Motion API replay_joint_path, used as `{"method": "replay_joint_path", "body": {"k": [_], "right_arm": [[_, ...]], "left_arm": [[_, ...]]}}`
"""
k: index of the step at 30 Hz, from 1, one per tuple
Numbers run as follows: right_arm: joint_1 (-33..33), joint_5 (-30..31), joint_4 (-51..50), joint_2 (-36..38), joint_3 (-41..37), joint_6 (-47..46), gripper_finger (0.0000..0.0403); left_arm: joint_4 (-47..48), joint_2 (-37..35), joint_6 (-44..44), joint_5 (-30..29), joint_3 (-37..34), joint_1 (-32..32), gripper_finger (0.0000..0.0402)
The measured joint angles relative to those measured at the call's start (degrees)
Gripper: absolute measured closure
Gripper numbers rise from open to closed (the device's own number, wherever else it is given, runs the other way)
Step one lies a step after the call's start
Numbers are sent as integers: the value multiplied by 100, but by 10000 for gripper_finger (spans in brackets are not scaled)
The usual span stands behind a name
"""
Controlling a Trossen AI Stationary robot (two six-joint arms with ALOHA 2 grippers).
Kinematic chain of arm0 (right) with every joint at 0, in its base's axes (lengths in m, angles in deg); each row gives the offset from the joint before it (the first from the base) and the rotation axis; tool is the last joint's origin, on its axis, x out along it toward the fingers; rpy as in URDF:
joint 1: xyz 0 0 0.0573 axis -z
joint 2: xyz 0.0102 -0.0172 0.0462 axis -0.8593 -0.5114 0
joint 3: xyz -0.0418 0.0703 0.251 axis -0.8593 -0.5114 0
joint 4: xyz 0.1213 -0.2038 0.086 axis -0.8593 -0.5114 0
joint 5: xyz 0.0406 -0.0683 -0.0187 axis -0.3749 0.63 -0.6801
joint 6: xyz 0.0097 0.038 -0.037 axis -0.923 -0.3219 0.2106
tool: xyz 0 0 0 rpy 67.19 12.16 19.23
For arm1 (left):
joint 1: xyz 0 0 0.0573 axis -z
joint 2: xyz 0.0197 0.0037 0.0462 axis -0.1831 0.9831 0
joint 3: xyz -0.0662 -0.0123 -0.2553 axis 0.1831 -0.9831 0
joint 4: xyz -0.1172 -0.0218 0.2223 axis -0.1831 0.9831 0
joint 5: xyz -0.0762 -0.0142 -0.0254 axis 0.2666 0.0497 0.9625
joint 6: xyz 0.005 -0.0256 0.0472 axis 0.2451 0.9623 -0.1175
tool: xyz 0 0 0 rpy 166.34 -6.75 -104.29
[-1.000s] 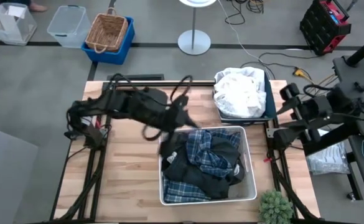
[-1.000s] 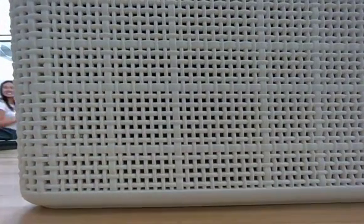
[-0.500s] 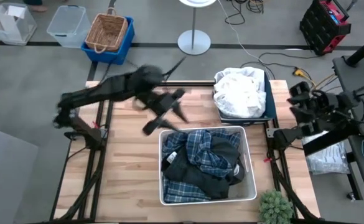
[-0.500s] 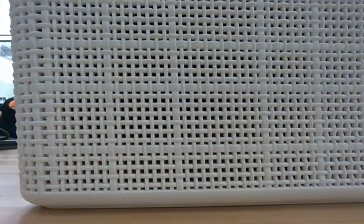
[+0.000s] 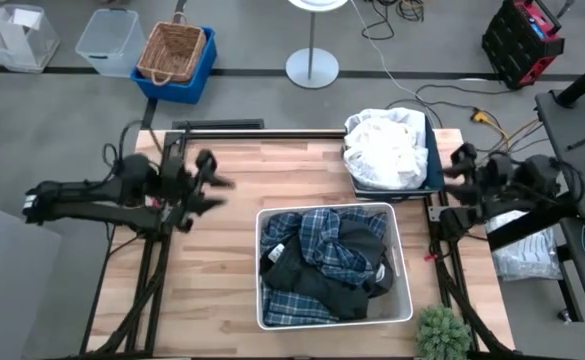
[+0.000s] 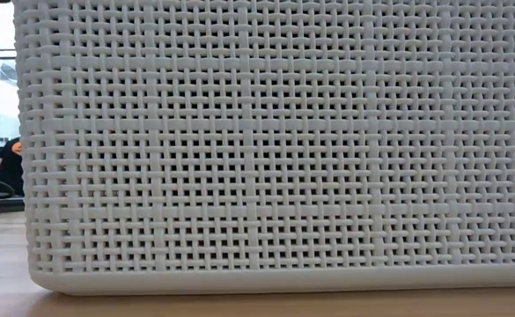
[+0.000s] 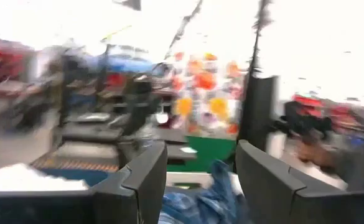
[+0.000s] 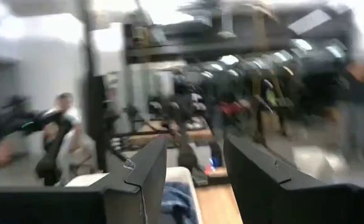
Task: Sort clothes
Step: Return to Home Position
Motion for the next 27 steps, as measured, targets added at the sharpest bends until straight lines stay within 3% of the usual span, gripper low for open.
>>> {"method": "replay_joint_path", "body": {"k": [2,4,16,20,25,27], "right_arm": [[-2,-537,177,17,-172,566,250],[-2,-703,511,168,-380,843,248],[2,-673,1634,400,-1532,837,259],[2,-439,1741,389,-1786,775,268],[2,-44,1725,377,-2560,818,277],[2,-71,2305,408,-3064,1153,279]], "left_arm": [[-401,-394,-313,475,-610,1,229],[-457,-887,-457,579,-1156,-32,229],[-670,-4081,-317,517,-3916,-175,229],[525,-4048,-522,532,-3708,-168,229],[647,-3837,-1093,379,-3824,-173,229],[696,-3776,-1184,374,-3850,-173,229]]}}
